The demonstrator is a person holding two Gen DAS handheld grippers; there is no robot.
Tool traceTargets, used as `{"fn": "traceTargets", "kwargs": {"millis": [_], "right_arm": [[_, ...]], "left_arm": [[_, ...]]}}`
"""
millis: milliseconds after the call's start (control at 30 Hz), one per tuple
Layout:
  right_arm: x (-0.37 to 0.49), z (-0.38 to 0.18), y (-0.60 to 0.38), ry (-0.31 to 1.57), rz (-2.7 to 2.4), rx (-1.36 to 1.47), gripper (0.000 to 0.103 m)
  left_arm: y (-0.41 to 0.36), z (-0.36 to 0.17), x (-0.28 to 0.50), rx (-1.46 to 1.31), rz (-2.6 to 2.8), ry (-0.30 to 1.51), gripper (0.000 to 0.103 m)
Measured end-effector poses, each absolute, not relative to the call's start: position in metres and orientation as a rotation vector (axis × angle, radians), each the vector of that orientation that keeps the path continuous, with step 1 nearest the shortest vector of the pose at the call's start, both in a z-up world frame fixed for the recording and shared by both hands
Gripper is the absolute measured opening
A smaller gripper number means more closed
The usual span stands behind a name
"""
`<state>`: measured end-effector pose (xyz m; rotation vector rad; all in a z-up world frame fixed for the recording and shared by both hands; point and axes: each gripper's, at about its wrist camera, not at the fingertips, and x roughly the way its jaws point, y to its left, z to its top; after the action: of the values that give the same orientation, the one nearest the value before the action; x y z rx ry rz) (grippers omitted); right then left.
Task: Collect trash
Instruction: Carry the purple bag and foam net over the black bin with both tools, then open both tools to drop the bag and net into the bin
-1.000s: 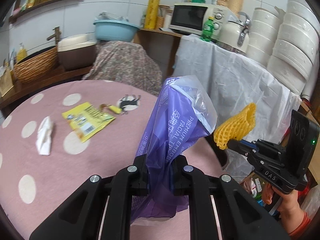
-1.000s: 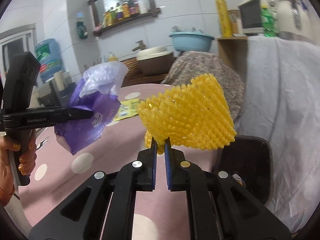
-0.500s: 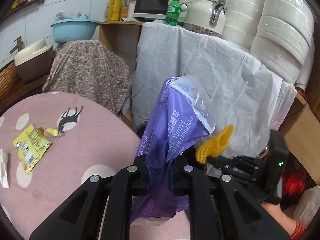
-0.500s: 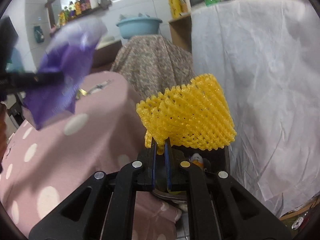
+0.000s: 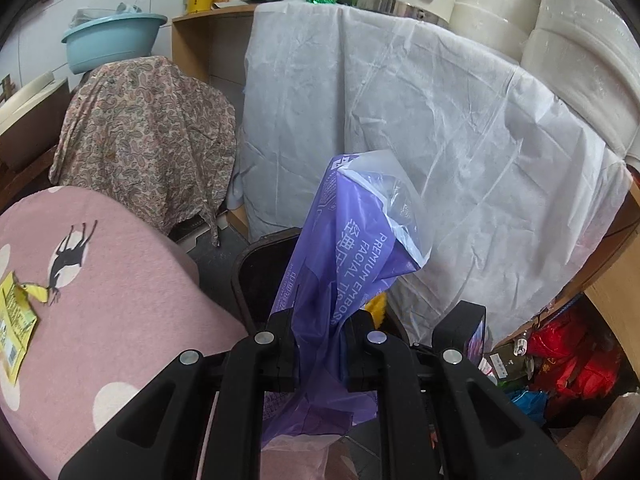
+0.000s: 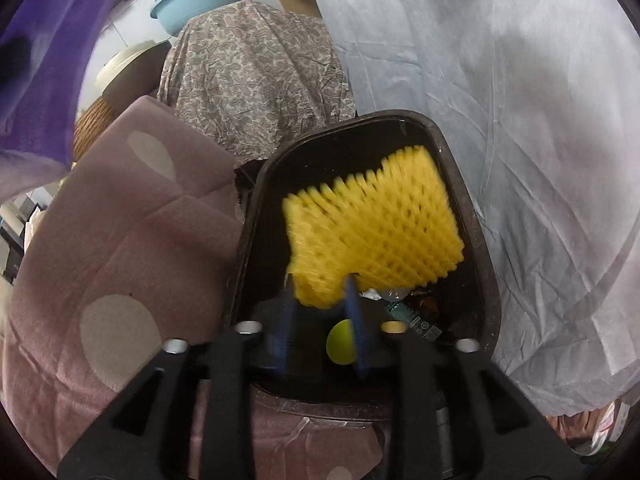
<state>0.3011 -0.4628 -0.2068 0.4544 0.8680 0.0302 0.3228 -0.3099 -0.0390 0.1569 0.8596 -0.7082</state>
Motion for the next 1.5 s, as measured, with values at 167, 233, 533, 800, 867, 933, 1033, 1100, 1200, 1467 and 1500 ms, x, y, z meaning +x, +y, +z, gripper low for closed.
{"fn": "traceTargets", "kwargs": {"millis": [167, 233, 533, 800, 867, 933, 1033, 1100, 1200, 1467, 1500], "right_arm": [[0.285, -0.201, -0.463, 0.83, 0.008, 0.433, 0.057], [0.275, -0.197, -0.465, 0.822, -0.025, 0.422, 0.06], [0.221, -0.18, -0.476, 0.792, -0.192, 0.364, 0.091], [0.18, -0.172, -0.474, 0.765, -0.237, 0.318, 0.091], [0.175, -0.171, -0.475, 0.759, -0.221, 0.336, 0.091], [0.17, -0.168, -0.474, 0.756, -0.214, 0.349, 0.091], [0.169, -0.164, -0.47, 0.745, -0.202, 0.343, 0.091], [0.168, -0.162, -0.469, 0.744, -0.198, 0.343, 0.091], [0.164, -0.157, -0.469, 0.717, -0.195, 0.354, 0.091], [0.158, -0.146, -0.465, 0.701, -0.191, 0.348, 0.091], [0.157, -0.144, -0.463, 0.699, -0.194, 0.342, 0.091]], "left_arm": [[-0.338, -0.054, 0.329, 0.198, -0.709, 0.9, 0.013], [-0.349, -0.059, 0.332, 0.214, -0.7, 0.916, 0.013], [-0.394, -0.096, 0.35, 0.246, -0.667, 1.047, 0.014], [-0.408, -0.107, 0.349, 0.274, -0.626, 1.045, 0.049], [-0.41, -0.106, 0.346, 0.28, -0.631, 1.032, 0.055], [-0.409, -0.103, 0.343, 0.296, -0.629, 1.01, 0.059], [-0.407, -0.098, 0.337, 0.311, -0.628, 0.976, 0.067], [-0.404, -0.093, 0.334, 0.308, -0.626, 0.955, 0.07], [-0.396, -0.085, 0.333, 0.284, -0.635, 0.941, 0.07], [-0.36, -0.054, 0.31, 0.282, -0.612, 0.787, 0.078], [-0.353, -0.049, 0.306, 0.279, -0.61, 0.763, 0.079]]}}
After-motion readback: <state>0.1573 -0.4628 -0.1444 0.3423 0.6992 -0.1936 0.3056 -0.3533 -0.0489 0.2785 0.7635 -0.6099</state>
